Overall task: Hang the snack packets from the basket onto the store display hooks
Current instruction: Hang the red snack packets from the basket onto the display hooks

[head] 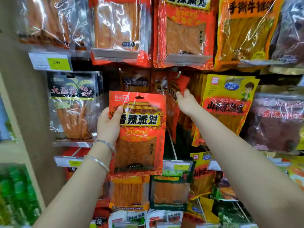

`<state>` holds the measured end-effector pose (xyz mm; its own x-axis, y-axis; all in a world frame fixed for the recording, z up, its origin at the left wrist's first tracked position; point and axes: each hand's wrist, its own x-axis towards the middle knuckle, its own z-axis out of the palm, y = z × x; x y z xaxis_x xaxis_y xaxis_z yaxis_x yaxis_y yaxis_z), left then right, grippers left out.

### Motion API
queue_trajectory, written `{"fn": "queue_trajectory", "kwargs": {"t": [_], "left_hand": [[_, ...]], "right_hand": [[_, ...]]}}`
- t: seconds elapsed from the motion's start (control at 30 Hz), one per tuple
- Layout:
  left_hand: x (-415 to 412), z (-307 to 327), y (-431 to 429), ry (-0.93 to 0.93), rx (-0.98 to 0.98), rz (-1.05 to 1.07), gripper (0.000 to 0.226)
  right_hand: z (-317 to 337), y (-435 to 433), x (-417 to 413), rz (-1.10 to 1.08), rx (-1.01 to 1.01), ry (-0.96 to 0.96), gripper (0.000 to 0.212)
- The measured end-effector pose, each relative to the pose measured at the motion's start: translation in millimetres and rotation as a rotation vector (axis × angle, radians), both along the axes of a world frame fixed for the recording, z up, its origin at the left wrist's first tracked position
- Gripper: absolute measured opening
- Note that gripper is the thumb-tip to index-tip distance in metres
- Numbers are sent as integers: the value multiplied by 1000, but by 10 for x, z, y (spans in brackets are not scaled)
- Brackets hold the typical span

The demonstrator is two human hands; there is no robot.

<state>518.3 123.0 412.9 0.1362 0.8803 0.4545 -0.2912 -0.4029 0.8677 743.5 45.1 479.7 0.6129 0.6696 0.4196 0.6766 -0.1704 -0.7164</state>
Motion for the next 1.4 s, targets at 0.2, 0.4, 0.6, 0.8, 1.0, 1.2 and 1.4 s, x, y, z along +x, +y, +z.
{"fn": "queue_trajectory", "kwargs": {"t": [0.2, 0.4, 0.6, 0.8, 1.0, 1.2, 1.4], "left_hand": [[19, 56, -45, -13, -2, -13, 14], [116, 195, -123, 3, 35, -59, 15], [181, 437, -208, -1, 110, -123, 13], [311, 630, -264, -109, 68, -216, 13], [501, 523, -278, 7, 171, 20, 31], [600, 510, -443, 54, 476, 75, 35], [800, 721, -551, 162, 627, -60, 64]], "right_hand": [[-77, -104, -61, -49, 147, -136, 44], [-245, -412, -310, -74, 493, -204, 50], [-191, -527, -381, 156, 497, 72, 47], [-62, -508, -379, 295, 478, 278, 38], [-121, -581, -248, 257, 572, 234, 11], [-152, -671, -48, 218, 606, 170, 20], [0, -688, 39, 184, 620, 190, 11]]}}
